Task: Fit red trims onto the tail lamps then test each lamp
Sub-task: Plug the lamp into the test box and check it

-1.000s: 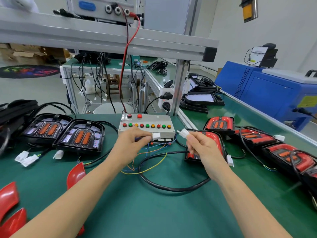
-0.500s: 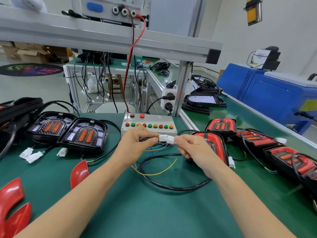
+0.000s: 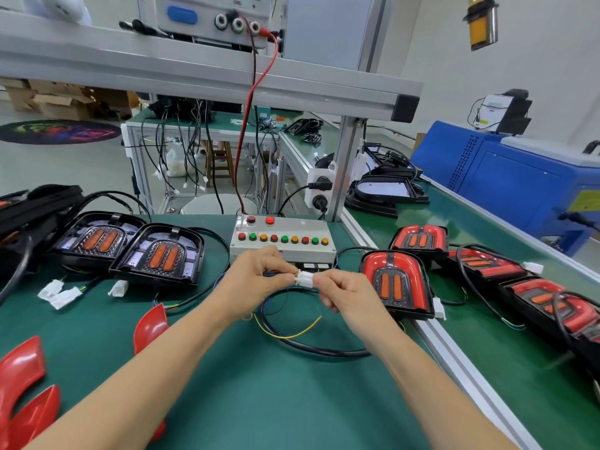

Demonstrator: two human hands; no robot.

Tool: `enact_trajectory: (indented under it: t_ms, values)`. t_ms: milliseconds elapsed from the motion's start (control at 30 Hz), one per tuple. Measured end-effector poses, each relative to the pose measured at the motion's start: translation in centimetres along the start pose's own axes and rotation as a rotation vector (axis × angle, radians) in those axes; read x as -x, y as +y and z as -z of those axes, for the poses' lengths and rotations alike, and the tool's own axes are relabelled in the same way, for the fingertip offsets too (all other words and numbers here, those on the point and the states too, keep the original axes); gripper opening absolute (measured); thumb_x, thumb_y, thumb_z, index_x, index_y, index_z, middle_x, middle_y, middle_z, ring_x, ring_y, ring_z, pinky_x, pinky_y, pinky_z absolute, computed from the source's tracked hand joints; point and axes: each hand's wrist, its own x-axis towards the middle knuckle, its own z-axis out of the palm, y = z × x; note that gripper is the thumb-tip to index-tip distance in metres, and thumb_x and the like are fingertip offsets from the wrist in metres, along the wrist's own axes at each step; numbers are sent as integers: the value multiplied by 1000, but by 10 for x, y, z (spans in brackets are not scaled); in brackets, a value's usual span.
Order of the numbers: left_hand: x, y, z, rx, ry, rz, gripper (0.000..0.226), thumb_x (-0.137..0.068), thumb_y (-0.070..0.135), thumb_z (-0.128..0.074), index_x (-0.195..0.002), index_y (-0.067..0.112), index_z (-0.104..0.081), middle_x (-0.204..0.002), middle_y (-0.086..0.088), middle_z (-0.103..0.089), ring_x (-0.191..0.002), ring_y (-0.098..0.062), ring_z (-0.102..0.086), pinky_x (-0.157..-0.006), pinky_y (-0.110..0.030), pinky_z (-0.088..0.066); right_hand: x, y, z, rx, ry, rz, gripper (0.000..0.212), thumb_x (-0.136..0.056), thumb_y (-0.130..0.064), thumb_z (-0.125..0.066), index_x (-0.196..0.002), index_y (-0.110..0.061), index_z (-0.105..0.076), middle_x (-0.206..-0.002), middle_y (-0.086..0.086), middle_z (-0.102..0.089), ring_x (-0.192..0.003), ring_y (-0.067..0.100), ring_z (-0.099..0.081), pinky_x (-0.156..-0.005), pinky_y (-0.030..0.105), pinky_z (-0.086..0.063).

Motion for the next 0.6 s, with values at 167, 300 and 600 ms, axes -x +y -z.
enact_trajectory:
  t_ms: [167,300,600]
  values:
    - [0,-5,4,-237,-6,8,16,-82,2,-68,-87,14,-76,-77,7,-57,-71,-3,-54,-70,-15,-40,5,10,-20,0,29,-38,35,-97,-20,-56,-63,-26,-57,-54,-10,-48,-56,10,-40,-58,26,-34]
    - [8,-5,0,-323,-103,-121,19,-81,13,-69,-98,22,-74,-94,13,-65,-92,-3,-60,-86,-18,-44,12,14,-25,171,30,-19,13,-93,-27,-61,-89,-26,-74,-69,-12,-56,-68,3,-50,-67,22,-41]
    - [26,-26,-23,-776,-368,-325,25,-90,27,-56,-107,42,-67,-105,21,-56,-91,-5,-54,-89,-20,-29,34,22,-13,543,5,119,29,-93,-28,-59,-120,-20,-65,-112,-1,-61,-102,12,-54,-93,27,-40]
